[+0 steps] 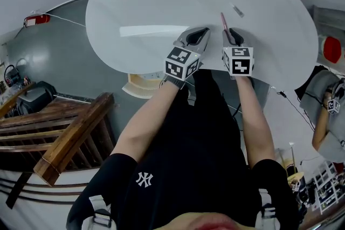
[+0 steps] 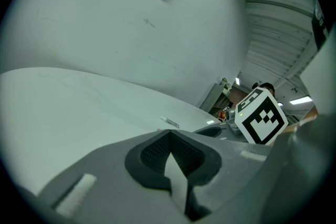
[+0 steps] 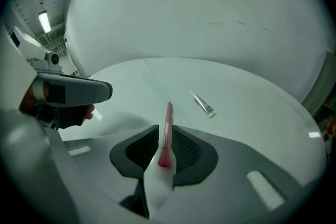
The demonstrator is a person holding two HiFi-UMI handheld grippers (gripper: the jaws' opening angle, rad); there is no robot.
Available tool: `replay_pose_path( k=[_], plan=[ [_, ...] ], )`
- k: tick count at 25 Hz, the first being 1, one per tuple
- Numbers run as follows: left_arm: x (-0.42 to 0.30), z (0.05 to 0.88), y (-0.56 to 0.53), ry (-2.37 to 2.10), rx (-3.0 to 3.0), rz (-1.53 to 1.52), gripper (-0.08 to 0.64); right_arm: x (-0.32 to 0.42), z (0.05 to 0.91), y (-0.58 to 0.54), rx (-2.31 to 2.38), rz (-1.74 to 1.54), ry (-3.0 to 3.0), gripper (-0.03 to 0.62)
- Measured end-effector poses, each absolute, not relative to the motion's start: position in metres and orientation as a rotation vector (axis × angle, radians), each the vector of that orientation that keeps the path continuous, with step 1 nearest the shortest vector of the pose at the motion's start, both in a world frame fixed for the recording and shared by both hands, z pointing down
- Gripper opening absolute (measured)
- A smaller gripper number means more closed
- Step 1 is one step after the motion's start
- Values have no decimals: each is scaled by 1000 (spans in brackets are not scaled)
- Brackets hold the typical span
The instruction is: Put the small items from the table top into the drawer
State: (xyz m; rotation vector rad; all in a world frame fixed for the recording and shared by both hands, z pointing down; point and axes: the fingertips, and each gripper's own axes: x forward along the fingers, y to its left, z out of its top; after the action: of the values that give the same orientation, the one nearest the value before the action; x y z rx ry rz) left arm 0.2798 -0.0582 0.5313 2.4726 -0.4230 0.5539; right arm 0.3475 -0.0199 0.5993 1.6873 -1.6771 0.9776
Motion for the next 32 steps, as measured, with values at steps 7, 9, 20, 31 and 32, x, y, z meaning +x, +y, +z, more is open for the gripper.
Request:
replay_pose_path(
  k=[7,9,20,31,32],
  plan=[
    [288,539,-59,-419,2462,564,0,348,612,-25,1626,954,-1638,106],
    [288,540,-61,-424,2458,562,0,347,615,-26,1609,963,-1621,100],
    [269,526,-71,-475,2469,508,0,335,604,-34,1645,970,-1668,67],
    [198,481,-74,-609,2509,359,0,268,547,-45,1709,939,-1897,66],
    [190,476,-73,-622,2512,347,0,260,541,-45,1710,936,-1921,66]
  ],
)
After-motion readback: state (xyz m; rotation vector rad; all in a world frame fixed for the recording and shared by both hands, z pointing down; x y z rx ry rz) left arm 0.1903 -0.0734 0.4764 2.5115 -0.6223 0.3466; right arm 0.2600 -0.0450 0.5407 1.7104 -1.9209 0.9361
